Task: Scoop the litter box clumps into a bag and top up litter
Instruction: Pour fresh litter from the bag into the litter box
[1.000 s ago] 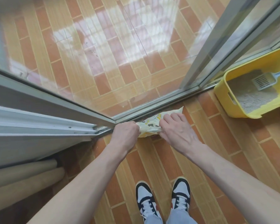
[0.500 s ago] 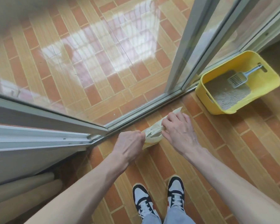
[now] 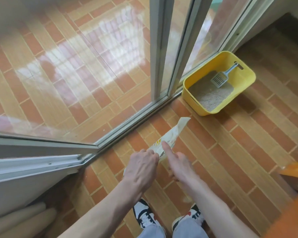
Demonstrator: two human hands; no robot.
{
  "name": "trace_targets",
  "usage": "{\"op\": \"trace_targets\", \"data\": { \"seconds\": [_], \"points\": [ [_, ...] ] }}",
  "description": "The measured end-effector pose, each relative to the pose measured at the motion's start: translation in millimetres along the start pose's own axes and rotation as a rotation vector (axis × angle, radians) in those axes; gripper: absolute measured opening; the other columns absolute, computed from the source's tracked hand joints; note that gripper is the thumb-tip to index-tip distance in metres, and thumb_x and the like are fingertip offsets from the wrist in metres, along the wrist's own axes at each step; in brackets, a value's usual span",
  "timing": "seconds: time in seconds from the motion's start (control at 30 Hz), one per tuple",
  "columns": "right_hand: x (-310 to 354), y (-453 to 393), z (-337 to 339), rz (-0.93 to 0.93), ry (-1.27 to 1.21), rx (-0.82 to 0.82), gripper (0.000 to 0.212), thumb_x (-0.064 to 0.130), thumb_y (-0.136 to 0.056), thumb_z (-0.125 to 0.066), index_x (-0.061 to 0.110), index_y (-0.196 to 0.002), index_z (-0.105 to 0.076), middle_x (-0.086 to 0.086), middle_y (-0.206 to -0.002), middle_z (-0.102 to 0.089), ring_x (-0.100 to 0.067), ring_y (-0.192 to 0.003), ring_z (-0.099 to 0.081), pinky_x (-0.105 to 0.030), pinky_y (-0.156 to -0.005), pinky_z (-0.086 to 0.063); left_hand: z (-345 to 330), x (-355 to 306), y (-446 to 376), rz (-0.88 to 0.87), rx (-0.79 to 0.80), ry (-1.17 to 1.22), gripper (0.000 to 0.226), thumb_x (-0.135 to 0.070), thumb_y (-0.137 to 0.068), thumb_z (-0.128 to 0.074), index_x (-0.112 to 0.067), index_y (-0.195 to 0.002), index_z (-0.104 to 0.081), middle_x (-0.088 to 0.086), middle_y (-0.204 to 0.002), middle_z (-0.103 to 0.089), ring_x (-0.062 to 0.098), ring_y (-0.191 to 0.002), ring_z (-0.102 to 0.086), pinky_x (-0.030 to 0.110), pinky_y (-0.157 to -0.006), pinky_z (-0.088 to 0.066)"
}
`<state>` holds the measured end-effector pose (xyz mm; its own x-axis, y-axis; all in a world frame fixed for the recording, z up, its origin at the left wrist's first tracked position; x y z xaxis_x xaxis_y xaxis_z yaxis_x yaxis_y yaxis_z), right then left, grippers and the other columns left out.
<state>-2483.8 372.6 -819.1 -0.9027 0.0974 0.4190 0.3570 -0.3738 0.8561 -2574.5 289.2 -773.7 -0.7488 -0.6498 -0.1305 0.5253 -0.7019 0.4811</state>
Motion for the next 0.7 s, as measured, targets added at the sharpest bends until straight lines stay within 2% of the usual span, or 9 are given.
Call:
{"op": "trace_targets", "data": {
  "seconds": [0.07,0.17,0.23,0.33,0.43,0.5,0.6,0.7],
  "points": [
    [-13,-1,-10,-0.078,-0.069,0.1,0.076,0.089,-0.077,-0.041,0.017,-0.091,-0.063,0.005,-0.072,-0.055,-0.015,-0.058,-0.051,-0.03,-0.058,-0.04,3,-17,-2,-0.023,-0.017,0.013,0.022,-0.005,-0.102,-0.044,-0.021,-0.097,-0.058,-0.004,-0.074,-0.042,0.019,-0.072,-0.045,0.033,-0.064,-0.036],
    [-15,-3,1,-0.112,-0.127,0.135,0.052,0.065,-0.089,-0.046,0.015,-0.082,-0.058,0.001,-0.068,-0.05,-0.014,-0.048,-0.042,-0.023,-0.048,-0.035,10,-38,-5,-0.025,-0.056,0.03,0.022,-0.01,-0.106,-0.046,-0.022,-0.101,-0.064,-0.004,-0.08,-0.051,0.018,-0.072,-0.05,0.031,-0.061,-0.038],
    [-11,-10,16,-0.052,-0.015,0.123,0.042,0.056,-0.087,-0.041,0.017,-0.081,-0.056,-0.002,-0.07,-0.053,-0.018,-0.052,-0.044,-0.027,-0.051,-0.036,14,-48,-8,-0.02,-0.09,0.039,0.022,-0.014,-0.108,-0.046,-0.023,-0.099,-0.063,-0.005,-0.078,-0.051,0.017,-0.07,-0.051,0.032,-0.059,-0.037],
    [-9,-17,41,0.031,0.194,0.086,0.035,0.042,-0.084,-0.036,0.015,-0.089,-0.058,-0.006,-0.081,-0.059,-0.024,-0.067,-0.049,-0.032,-0.063,-0.038,18,-68,-12,-0.036,-0.137,0.058,0.023,-0.02,-0.108,-0.049,-0.027,-0.089,-0.06,-0.007,-0.072,-0.046,0.016,-0.065,-0.051,0.032,-0.055,-0.035],
    [-17,-22,68,0.068,0.302,0.047,0.029,0.028,-0.096,-0.036,0.011,-0.093,-0.06,-0.009,-0.088,-0.061,-0.026,-0.075,-0.052,-0.034,-0.062,-0.036,22,-97,-15,-0.117,-0.181,0.128,0.042,-0.017,-0.09,-0.076,-0.029,-0.069,-0.042,-0.011,-0.06,-0.034,0.015,-0.051,-0.045,0.029,-0.045,-0.03],
    [-27,-24,84,0.066,0.259,0.024,0.03,0.029,-0.097,-0.037,0.012,-0.088,-0.06,-0.007,-0.083,-0.06,-0.025,-0.072,-0.05,-0.034,-0.061,-0.035,28,-111,-15,-0.159,-0.251,0.161,0.054,-0.017,-0.076,-0.088,-0.029,-0.068,-0.035,-0.01,-0.056,-0.036,0.014,-0.047,-0.04,0.026,-0.043,-0.025],
    [-42,-31,110,0.068,0.049,0.006,0.033,0.033,-0.094,-0.041,0.011,-0.091,-0.065,-0.003,-0.073,-0.055,-0.022,-0.064,-0.047,-0.031,-0.058,-0.036,33,-124,-13,-0.167,-0.33,0.247,0.032,-0.026,-0.084,-0.077,-0.023,-0.077,-0.046,-0.005,-0.071,-0.053,0.018,-0.061,-0.049,0.03,-0.049,-0.038],
    [-48,-31,140,0.079,-0.059,0.015,0.026,0.026,-0.099,-0.044,0.013,-0.082,-0.059,0.0,-0.063,-0.045,-0.015,-0.05,-0.039,-0.02,-0.042,-0.028,27,-125,-14,-0.135,-0.33,0.364,0.026,-0.036,-0.088,-0.069,-0.023,-0.085,-0.048,-0.007,-0.084,-0.053,0.016,-0.07,-0.046,0.029,-0.057,-0.042]
  ]
}}
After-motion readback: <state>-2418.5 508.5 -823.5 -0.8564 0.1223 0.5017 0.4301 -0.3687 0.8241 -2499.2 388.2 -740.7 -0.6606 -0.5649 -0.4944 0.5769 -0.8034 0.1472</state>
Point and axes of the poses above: each hand's wrist, its own y-axis away from the middle knuckle, its own z-axis out of the back of the hand, x = y × z, the point moved 10 cm from there along -y, towards the middle knuckle
